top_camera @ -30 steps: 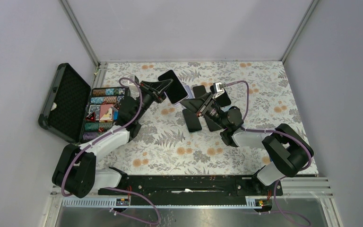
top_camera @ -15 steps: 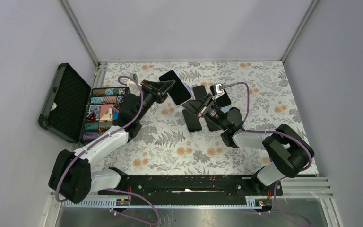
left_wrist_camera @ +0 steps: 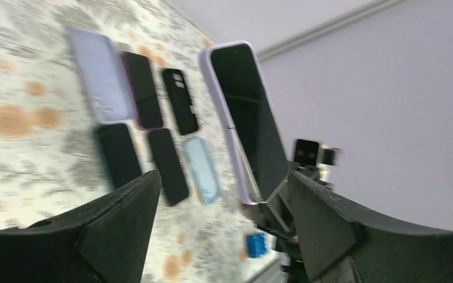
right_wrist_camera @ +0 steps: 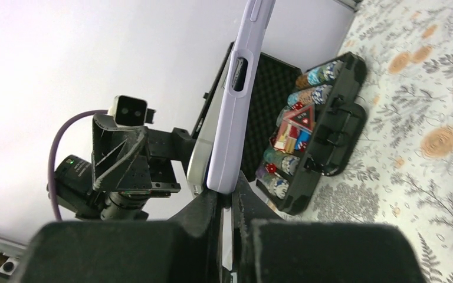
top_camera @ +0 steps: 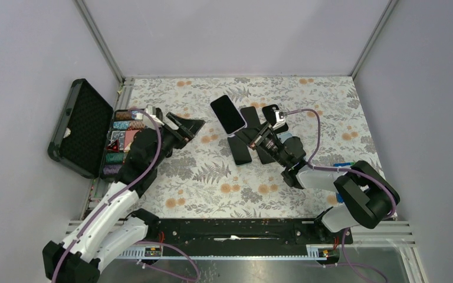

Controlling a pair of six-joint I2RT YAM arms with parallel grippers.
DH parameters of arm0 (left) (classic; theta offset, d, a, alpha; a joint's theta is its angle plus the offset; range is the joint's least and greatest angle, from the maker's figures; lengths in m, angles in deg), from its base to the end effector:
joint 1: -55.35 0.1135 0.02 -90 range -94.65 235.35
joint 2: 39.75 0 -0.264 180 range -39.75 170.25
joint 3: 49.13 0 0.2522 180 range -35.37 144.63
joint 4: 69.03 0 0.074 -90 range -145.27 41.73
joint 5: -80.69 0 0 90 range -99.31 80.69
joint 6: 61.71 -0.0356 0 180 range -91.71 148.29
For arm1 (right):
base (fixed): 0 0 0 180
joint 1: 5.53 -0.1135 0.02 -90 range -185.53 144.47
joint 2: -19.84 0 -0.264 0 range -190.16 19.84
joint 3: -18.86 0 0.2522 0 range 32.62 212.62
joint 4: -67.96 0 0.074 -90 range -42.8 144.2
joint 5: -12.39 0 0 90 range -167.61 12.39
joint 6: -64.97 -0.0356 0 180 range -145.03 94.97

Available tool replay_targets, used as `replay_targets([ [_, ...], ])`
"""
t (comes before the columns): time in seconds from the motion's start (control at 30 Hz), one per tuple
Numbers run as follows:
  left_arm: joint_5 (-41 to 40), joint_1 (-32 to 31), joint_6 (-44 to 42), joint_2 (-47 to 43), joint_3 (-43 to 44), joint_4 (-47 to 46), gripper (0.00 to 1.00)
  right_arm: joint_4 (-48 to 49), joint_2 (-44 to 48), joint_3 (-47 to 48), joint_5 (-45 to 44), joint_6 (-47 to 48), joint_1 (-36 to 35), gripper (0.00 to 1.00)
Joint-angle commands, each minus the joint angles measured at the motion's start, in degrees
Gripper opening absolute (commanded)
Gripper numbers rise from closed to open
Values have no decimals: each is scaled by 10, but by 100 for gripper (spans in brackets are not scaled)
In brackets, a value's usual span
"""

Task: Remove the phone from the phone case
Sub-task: Remove the phone case from the phone.

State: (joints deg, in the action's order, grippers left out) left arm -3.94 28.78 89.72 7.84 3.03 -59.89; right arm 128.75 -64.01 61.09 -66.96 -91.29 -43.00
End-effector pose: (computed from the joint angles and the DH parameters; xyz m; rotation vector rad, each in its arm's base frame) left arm 0.1796 -0.0935 0.3198 -0.4658 1.7443 -1.2177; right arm 0.2208 0.1775 0.2443 0.1729 1.4227 1.6537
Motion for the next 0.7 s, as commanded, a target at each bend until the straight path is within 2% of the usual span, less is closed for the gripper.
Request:
replay_targets([
  [0.0, -71, 13, -130, -48, 3, 99, 78, 27, 2, 1, -12, 14, 1, 0],
  [0.07, -62, 13, -181, -49, 21, 115, 78, -4, -1, 5, -4, 20, 1, 0],
  [0.13, -14, 12, -236, -41, 38, 110, 76, -64, -2, 16, -1, 17, 1, 0],
  [0.17, 10, -4, -296, -18, 59, 109, 75, -128, 0, 22, -8, 18, -6, 0],
  [0.3, 16, -48, -351, 18, 81, 107, 73, -225, 15, 46, -10, 52, -20, 0],
  [0.4, -16, -96, -365, 45, 81, 101, 75, -230, 21, 43, -16, 84, -38, 0],
  [0.5, -74, -149, -399, 71, 80, 108, 76, -216, 10, 35, -4, 78, -40, 0],
  [0.67, -93, -199, -455, 106, 83, 117, 76, -219, 5, 30, 21, 71, -40, 0],
])
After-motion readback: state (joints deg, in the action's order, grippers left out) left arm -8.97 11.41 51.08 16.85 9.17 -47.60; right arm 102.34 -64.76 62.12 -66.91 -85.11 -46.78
